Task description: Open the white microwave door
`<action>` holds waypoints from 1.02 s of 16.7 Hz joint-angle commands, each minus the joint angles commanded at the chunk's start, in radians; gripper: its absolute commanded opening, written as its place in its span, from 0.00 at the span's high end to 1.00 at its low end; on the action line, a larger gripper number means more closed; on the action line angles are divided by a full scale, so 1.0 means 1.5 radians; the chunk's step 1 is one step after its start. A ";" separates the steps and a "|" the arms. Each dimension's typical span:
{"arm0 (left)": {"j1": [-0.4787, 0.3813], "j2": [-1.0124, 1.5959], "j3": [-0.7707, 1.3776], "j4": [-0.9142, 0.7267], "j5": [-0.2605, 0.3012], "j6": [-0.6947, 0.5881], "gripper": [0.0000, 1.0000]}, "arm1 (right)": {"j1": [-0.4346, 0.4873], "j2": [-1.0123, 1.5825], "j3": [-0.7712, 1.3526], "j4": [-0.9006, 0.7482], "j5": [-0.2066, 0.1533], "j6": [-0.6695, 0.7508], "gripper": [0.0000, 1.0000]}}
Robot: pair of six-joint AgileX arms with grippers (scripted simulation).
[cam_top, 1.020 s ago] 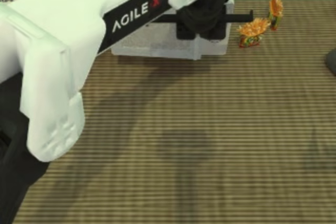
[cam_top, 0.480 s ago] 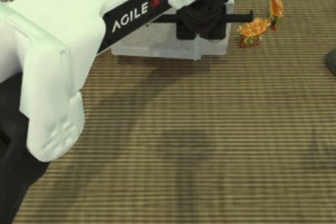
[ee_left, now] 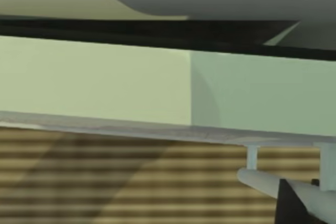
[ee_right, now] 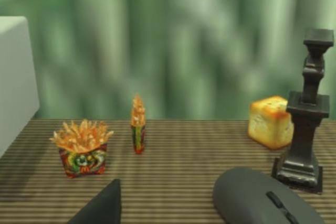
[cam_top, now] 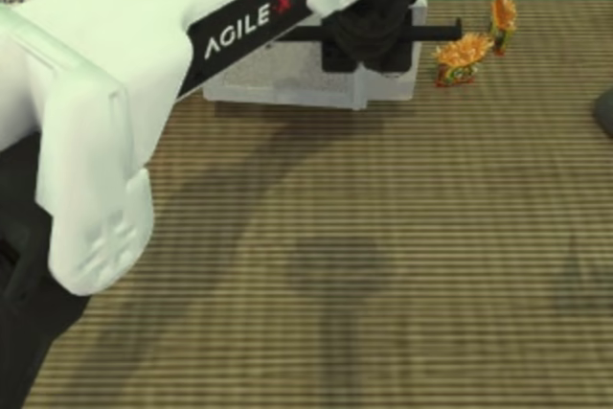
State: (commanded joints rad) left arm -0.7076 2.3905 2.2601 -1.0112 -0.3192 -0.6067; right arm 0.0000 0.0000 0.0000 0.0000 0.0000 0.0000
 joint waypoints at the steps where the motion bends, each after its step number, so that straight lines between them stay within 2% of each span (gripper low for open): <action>1: 0.000 0.000 0.000 0.000 0.000 0.000 1.00 | 0.000 0.000 0.000 0.000 0.000 0.000 0.00; 9: 0.001 -0.037 -0.065 0.037 0.011 0.026 1.00 | 0.000 0.000 0.000 0.000 0.000 0.000 0.00; 17: 0.001 -0.037 -0.066 0.037 0.011 0.026 1.00 | 0.000 0.000 0.000 0.000 0.000 0.000 0.00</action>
